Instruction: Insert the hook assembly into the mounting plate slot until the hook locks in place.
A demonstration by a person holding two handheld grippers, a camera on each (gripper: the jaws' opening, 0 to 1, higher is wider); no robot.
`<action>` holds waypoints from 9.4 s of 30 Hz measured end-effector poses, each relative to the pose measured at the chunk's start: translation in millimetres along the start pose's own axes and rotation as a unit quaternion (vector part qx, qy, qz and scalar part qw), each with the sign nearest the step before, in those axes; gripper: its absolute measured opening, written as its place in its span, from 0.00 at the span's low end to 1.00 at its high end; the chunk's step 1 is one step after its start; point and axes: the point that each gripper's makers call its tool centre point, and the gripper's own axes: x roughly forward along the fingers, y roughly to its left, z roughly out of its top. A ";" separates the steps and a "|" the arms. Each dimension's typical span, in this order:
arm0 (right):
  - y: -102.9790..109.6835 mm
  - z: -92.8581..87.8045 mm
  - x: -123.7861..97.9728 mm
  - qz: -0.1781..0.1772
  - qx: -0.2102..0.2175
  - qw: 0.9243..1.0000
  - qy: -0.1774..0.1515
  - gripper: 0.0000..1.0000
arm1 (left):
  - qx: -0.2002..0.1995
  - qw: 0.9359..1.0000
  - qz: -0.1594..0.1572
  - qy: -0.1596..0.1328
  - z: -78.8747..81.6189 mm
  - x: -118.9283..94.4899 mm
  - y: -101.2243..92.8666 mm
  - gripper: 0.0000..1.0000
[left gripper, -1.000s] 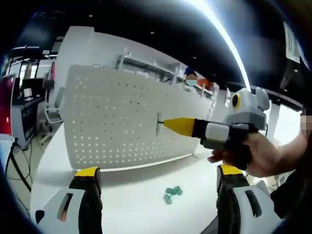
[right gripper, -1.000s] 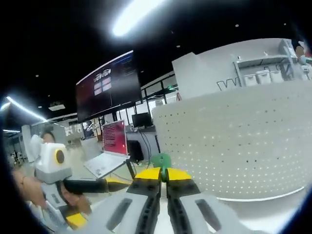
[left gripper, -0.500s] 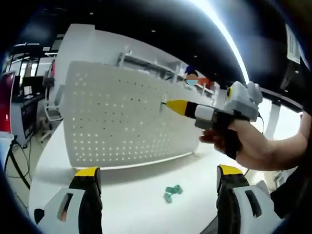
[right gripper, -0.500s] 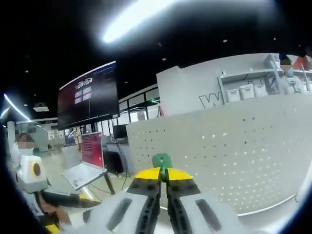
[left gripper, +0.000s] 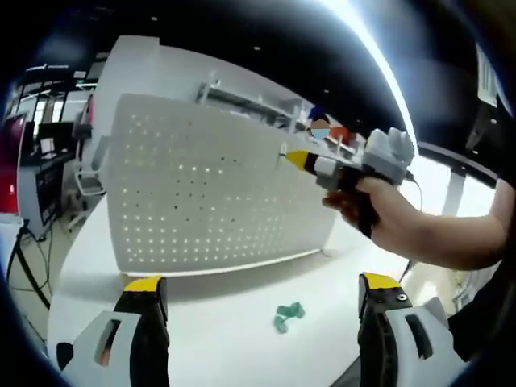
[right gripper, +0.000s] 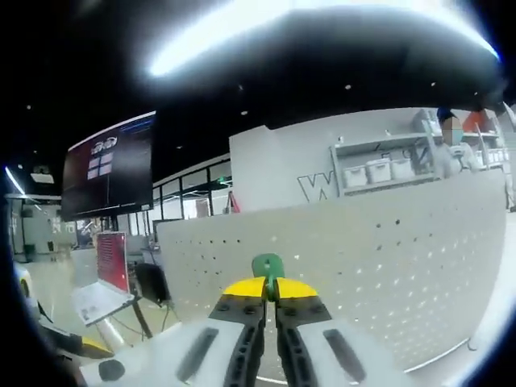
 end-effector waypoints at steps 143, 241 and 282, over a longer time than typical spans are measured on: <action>-13.9 -116.6 -137.9 0.138 -0.046 0.952 0.268 0.22 | -0.009 0.986 0.016 0.167 -83.9 -13.4 -4.2 1.00; 75.1 -180.4 -116.1 0.152 0.161 0.920 0.323 0.00 | -0.050 0.982 0.016 0.183 -91.6 1.0 -0.4 0.94; 169.4 -108.6 -137.6 0.279 0.135 0.931 0.195 0.00 | -0.131 0.987 -0.024 0.090 -41.2 4.2 -14.8 0.08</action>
